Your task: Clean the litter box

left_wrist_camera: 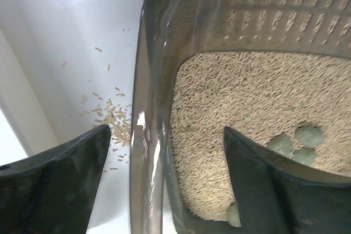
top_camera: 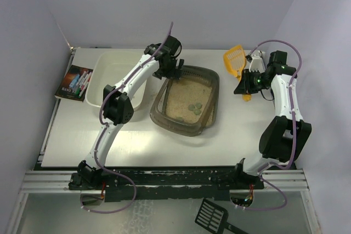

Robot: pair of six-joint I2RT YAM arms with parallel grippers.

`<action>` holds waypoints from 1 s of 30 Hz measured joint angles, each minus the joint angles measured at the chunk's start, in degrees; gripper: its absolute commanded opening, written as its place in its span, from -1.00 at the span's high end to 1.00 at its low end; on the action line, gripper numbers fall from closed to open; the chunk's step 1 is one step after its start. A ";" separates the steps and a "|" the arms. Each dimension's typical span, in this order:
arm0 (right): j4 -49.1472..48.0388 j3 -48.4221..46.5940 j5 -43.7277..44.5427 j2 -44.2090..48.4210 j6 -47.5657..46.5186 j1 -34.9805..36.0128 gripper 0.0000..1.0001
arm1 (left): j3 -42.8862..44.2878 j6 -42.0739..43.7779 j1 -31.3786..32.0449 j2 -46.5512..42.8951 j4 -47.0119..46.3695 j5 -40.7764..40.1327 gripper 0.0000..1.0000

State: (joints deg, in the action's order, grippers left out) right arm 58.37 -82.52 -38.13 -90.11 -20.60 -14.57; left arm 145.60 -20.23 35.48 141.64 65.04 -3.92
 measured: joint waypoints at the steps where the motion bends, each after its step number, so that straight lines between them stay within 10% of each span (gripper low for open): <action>1: 0.00 0.02 0.00 0.00 0.02 0.00 1.00 | 0.11 0.00 0.00 0.00 -0.24 0.02 -0.99; 11: 0.02 0.04 -0.04 0.00 0.00 0.00 1.00 | -0.46 -0.13 -0.24 -3.34 -1.31 -0.24 -0.98; 30: 6.91 -0.35 -13.90 2.73 -1.75 13.88 1.00 | -34.84 1.49 -17.00 -42.86 -19.43 -4.96 -0.91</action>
State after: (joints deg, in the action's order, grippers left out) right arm 65.28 -82.87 -52.03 -87.37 -22.35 -0.69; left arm 110.76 -18.74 18.48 98.78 45.60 -8.88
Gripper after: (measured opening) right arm 0.169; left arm 0.954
